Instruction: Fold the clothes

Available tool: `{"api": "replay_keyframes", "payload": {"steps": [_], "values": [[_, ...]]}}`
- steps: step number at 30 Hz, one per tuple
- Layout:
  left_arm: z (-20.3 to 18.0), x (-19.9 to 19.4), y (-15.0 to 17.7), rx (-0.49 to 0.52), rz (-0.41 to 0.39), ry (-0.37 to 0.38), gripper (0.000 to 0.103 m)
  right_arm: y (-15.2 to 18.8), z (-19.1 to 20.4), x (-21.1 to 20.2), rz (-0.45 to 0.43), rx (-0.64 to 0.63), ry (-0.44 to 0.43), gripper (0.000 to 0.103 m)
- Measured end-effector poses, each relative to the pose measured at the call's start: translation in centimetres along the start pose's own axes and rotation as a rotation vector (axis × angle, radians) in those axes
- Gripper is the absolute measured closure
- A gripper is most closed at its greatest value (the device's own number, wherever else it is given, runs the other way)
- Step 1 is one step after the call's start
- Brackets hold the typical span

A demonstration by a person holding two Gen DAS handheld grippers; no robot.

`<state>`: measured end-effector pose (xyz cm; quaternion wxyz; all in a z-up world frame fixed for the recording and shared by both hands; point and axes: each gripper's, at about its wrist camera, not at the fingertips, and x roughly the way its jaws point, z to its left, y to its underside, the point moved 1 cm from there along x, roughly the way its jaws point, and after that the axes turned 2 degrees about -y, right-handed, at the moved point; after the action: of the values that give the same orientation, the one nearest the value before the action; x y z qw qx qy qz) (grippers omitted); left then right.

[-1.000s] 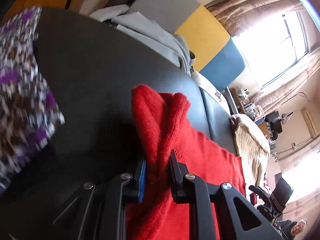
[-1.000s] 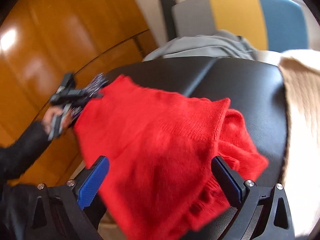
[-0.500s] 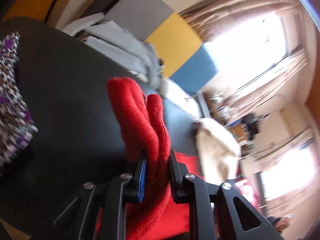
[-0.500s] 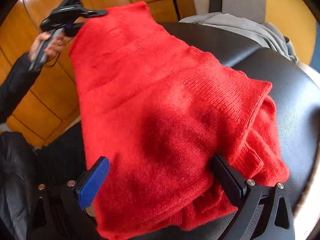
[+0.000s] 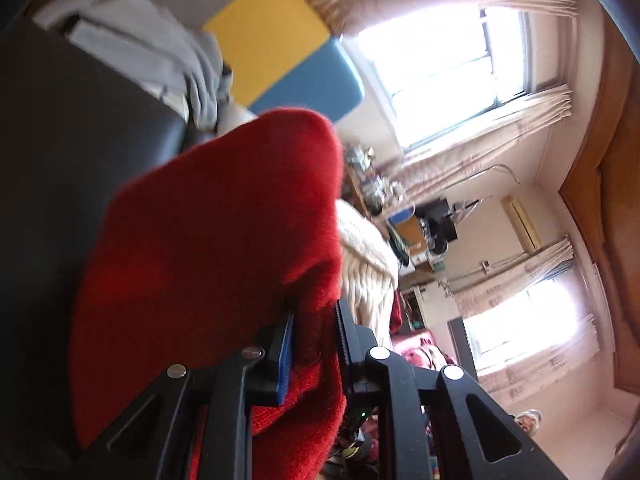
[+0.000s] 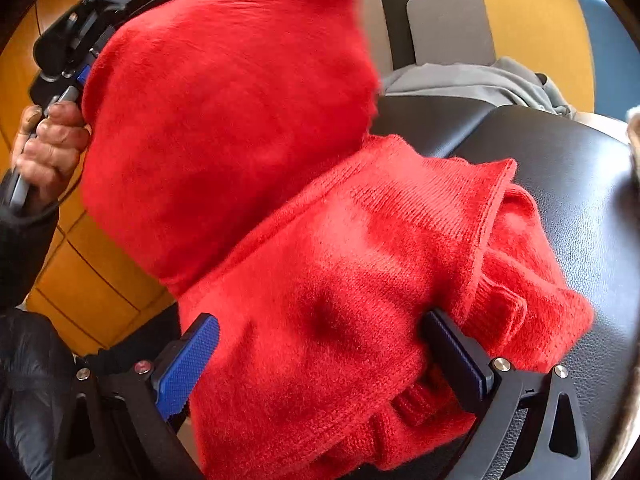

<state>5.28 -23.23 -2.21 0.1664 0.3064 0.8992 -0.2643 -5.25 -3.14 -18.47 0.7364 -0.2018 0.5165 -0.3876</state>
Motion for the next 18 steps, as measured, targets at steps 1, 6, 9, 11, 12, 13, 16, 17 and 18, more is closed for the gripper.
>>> {"api": "replay_keyframes", "payload": {"steps": [1,6,9,11,12,13,16,17,18], "values": [[-0.1,1.5,0.2,-0.006,0.021,-0.003,0.088,0.1,-0.1,-0.1,-0.008,0.002,-0.003,0.000],[0.0,7.8,1.2,-0.011,0.095,-0.067,0.103,0.2,-0.3,-0.5,-0.047,0.014,-0.022,0.000],[0.0,9.4,2.5,-0.013,0.142,-0.077,0.103,0.4,-0.6,-0.7,-0.063,0.018,-0.035,0.000],[-0.2,9.4,3.0,0.015,0.157,-0.081,0.103,0.6,-0.8,-1.0,-0.081,0.029,-0.052,0.000],[-0.4,9.0,3.1,0.042,0.157,-0.093,0.103,0.7,-1.1,-1.2,-0.093,0.035,-0.065,0.000],[-0.6,8.2,3.3,0.064,0.157,-0.100,0.100,0.8,-1.3,-1.2,-0.101,0.038,-0.072,0.000],[-1.4,5.4,4.1,0.164,0.142,-0.138,0.089,0.9,-1.5,-1.5,-0.121,0.046,-0.090,0.000],[-1.7,4.3,4.6,0.229,0.133,-0.157,0.085,1.0,-1.5,-1.6,-0.123,0.045,-0.089,0.000],[-2.0,3.1,5.2,0.295,0.124,-0.175,0.083,1.0,-1.5,-1.7,-0.126,0.044,-0.089,0.000]]}}
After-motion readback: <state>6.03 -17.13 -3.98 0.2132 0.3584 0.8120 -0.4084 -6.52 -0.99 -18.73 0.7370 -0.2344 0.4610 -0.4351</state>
